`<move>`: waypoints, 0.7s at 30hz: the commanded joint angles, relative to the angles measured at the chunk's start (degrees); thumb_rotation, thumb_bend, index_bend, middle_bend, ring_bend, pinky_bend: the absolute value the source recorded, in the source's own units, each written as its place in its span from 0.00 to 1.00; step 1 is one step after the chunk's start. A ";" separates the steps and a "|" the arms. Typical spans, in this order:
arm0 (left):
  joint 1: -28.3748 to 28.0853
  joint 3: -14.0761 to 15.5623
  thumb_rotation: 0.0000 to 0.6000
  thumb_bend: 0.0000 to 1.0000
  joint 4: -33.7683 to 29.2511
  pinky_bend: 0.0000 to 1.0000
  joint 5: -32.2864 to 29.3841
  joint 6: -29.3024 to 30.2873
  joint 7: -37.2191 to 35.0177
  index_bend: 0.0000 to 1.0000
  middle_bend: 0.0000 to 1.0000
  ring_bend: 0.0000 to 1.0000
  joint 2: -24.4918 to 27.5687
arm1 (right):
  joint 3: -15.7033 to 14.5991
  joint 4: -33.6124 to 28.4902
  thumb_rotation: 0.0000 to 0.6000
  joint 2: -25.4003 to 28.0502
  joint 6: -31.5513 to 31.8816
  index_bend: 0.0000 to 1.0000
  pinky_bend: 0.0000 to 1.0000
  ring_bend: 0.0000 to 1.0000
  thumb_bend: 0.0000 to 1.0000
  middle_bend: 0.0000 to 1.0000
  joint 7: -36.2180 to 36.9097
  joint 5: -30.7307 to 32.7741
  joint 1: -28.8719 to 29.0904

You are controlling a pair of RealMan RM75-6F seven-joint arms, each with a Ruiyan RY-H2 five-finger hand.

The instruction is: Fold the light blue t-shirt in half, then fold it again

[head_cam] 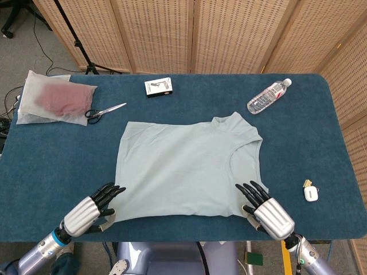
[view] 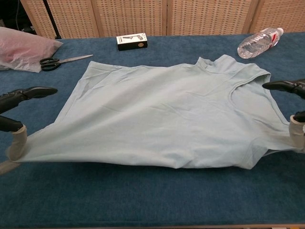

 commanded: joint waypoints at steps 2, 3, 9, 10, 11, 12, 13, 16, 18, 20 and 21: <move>0.35 0.89 1.00 0.79 0.19 0.00 1.28 1.60 -0.51 0.76 0.00 0.00 1.28 | -1.07 -0.45 1.00 0.57 -0.60 0.71 0.00 0.00 0.67 0.00 -0.10 -1.31 0.38; 0.43 1.13 1.00 0.79 0.31 0.00 1.57 1.87 -0.59 0.76 0.00 0.00 1.57 | -1.47 -0.46 1.00 0.73 -0.81 0.71 0.00 0.00 0.67 0.00 0.02 -1.78 0.52; 1.08 2.28 1.00 0.79 1.10 0.00 2.69 3.12 -1.09 0.76 0.00 0.00 2.81 | -3.60 -0.93 1.00 1.93 -2.42 0.71 0.00 0.00 0.67 0.00 1.46 -3.89 1.58; 1.19 2.47 1.00 0.79 1.23 0.00 2.88 3.32 -1.21 0.76 0.00 0.00 2.97 | -3.97 -1.03 1.00 2.15 -2.64 0.71 0.00 0.00 0.67 0.00 1.46 -4.36 1.76; 1.32 2.71 1.00 0.79 1.36 0.00 3.10 3.51 -1.29 0.76 0.00 0.00 3.14 | -4.29 -1.19 1.00 2.35 -2.80 0.71 0.00 0.00 0.67 0.00 1.40 -4.78 1.89; 1.39 2.85 1.00 0.79 1.41 0.00 3.27 3.64 -1.32 0.76 0.00 0.00 3.25 | -4.58 -1.30 1.00 2.49 -2.96 0.71 0.00 0.00 0.67 0.00 1.34 -5.16 2.00; 1.48 3.17 1.00 0.79 1.54 0.00 3.71 3.92 -1.32 0.76 0.00 0.00 3.42 | -5.13 -1.56 1.00 2.77 -3.22 0.71 0.00 0.00 0.67 0.00 1.34 -5.83 2.20; 1.72 3.96 1.00 0.79 2.21 0.00 5.08 4.86 -0.73 0.76 0.00 0.00 3.92 | -6.48 -2.26 1.00 3.51 -3.67 0.71 0.00 0.00 0.67 0.00 1.53 -7.58 2.71; 1.94 4.30 1.00 0.79 2.41 0.00 5.55 5.52 -0.84 0.76 0.00 0.00 4.26 | -7.33 -2.53 1.00 3.91 -3.88 0.71 0.00 0.00 0.67 0.00 1.53 -8.71 2.97; 2.21 4.62 1.00 0.79 2.71 0.00 5.90 6.12 -1.11 0.76 0.00 0.00 4.52 | -8.04 -2.69 1.00 4.20 -4.06 0.71 0.00 0.00 0.67 0.00 1.47 -9.64 3.17; 2.35 4.81 1.00 0.79 2.89 0.00 6.08 6.39 -1.32 0.76 0.00 0.00 4.61 | -8.36 -2.77 1.00 4.33 -4.14 0.71 0.00 0.00 0.67 0.00 1.40 -10.05 3.25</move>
